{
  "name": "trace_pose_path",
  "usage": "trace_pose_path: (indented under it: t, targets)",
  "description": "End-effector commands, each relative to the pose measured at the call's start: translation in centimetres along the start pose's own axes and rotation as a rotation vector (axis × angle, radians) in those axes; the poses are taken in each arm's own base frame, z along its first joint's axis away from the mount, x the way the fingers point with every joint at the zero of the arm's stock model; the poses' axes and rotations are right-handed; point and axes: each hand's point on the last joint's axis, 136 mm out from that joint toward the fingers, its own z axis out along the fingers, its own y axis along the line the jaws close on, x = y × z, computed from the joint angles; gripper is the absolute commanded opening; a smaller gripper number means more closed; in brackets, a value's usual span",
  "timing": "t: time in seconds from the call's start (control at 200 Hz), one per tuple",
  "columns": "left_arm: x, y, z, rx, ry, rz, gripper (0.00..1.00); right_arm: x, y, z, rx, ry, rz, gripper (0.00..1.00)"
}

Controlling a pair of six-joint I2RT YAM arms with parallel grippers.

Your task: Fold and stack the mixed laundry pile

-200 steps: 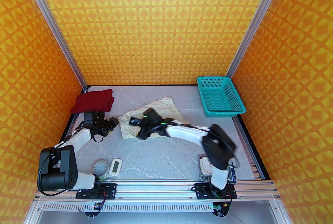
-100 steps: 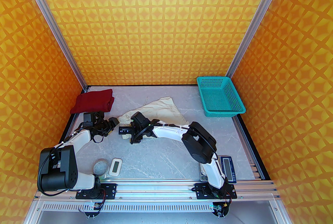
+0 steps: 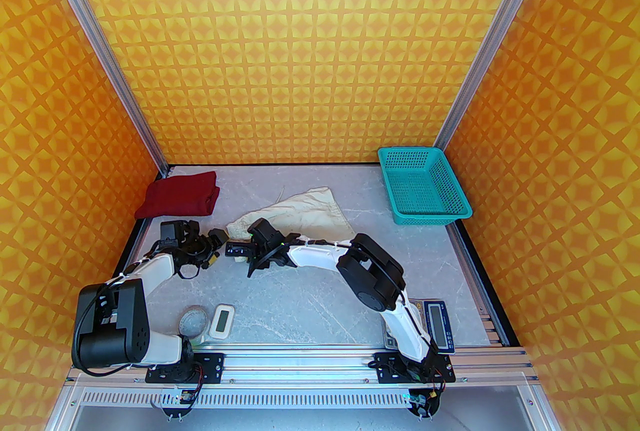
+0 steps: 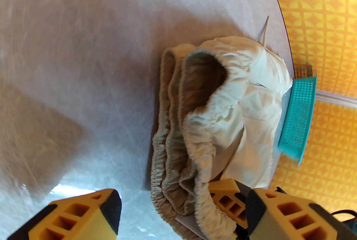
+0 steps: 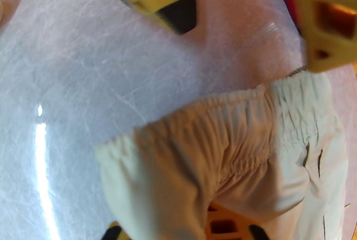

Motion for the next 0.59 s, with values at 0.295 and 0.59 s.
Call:
trace_pose_path:
  t: [0.295, 0.59]
  targets:
    - [0.0, -3.8, 0.6, 0.17, -0.032, -0.206, 0.96, -2.6, -2.0, -4.5, 0.077, -0.177, 0.026, 0.01]
    - [0.3, -3.6, 3.2, 0.136, -0.046, -0.302, 0.97, -2.9, -2.2, -4.9, 0.097, -0.222, 0.03, 0.0]
